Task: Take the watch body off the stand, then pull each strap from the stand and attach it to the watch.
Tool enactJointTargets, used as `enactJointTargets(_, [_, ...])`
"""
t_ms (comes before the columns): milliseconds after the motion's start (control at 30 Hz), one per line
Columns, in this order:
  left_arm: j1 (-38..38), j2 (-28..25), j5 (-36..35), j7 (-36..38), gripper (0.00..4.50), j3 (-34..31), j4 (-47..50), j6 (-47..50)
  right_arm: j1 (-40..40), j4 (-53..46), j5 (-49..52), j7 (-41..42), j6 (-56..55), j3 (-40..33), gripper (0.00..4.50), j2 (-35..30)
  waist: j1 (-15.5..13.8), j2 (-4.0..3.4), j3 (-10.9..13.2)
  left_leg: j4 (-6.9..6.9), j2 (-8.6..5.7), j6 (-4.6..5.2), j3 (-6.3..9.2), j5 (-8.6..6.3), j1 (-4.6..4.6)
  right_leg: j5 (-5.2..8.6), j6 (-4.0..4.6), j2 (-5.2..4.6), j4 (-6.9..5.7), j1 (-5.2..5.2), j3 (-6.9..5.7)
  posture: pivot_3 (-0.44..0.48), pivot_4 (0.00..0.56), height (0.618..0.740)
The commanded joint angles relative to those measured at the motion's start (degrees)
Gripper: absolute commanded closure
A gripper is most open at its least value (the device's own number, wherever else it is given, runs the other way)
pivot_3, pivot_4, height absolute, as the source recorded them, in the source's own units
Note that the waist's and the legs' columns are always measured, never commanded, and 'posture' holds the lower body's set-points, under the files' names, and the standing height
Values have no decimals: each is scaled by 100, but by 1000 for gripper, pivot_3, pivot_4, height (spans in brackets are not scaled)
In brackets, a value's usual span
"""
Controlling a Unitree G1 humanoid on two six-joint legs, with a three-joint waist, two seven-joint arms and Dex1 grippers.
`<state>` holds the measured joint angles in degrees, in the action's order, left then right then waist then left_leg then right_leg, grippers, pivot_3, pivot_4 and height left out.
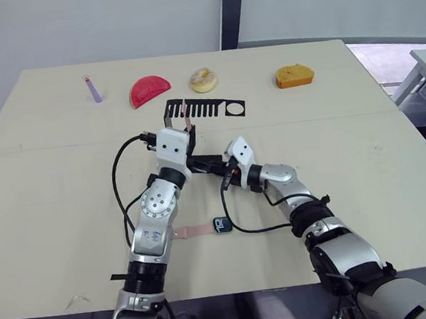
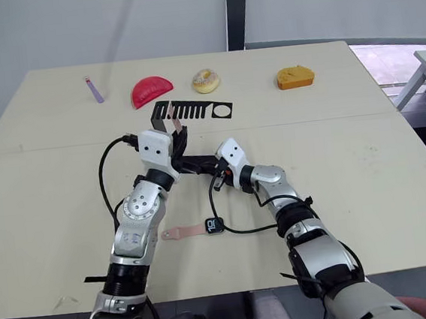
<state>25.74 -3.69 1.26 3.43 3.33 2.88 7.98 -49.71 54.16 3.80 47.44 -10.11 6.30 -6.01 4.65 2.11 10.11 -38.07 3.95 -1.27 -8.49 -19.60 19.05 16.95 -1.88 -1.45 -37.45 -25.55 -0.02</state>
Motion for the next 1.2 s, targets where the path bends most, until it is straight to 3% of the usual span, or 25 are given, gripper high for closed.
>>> enactJointTargets(33, [-118, -13, -66, 97, 4469, -14, 527, -193, 168, 81, -80, 22, 110, 46, 4500, 60, -1, 0, 0, 0, 0, 0, 0, 0, 0, 0, 0, 0, 0, 0, 0, 0, 150, 740])
enactJointTargets(333, [-813, -283, -542, 675, 4469, -134, 1256, -324, 194, 62, -87, -83, 94, -17, 4500, 73, 6, 0, 0, 1, 1, 0, 0, 0, 0, 0, 0, 0, 0, 0, 1, 0, 150, 740])
enactJointTargets(500, [-1475, -1055, -2004, 1933, 4469, -724, 1968, 108, 380, -577, 292, 546, 176, -147, 4500, -70, 8, -1, 0, 4, 6, -2, 3, 0, 1, 1, 2, 1, 2, -1, -2, 0, 150, 740])
enactJointTargets(600, [-1688, -1681, -3065, 2711, 4469, -1217, 2187, 625, 680, -1387, 624, 942, 382, -237, 4500, -267, -5, -2, 2, 4, 5, -2, 7, 0, 5, 1, 2, -1, 4, -1, -4, 0, 150, 740])
enactJointTargets(733, [-1756, -2884, -4521, 3789, 4469, -2046, 2113, 1658, 1620, -3354, 1486, 1601, 1151, -515, 4500, -939, -64, -9, 7, 2, 3, -1, 18, -1, 15, 1, 2, -4, 13, -2, -15, 0, 150, 740])
enactJointTargets(900, [-1944, -3807, -5380, 4637, 4469, -2378, 1845, 2555, 2849, -5472, 2708, 1602, 2632, -1022, 4500, -1743, -145, -18, 12, 12, 3, -1, 21, -6, 15, 1, 2, -3, 33, 1, -19, 0, 150, 740])
enactJointTargets(1000, [-2032, -4073, -5698, 4899, 4500, -2415, 1749, 2989, 3564, -6518, 3389, 1379, 3441, -1320, 3662, -2112, -133, -20, 14, 16, 3, -1, 20, -7, 16, 2, 3, -1, 40, 1, -17, 0, 150, 740])
enactJointTargets(1200, [-1997, -4179, -6294, 4895, 4500, -2402, 1709, 3770, 5217, -8320, 4699, 478, 4546, -1822, 659, -2265, -150, -22, 16, 35, 0, -3, 22, -7, 14, 3, 5, 1, 50, 0, -12, 0, 150, 740])
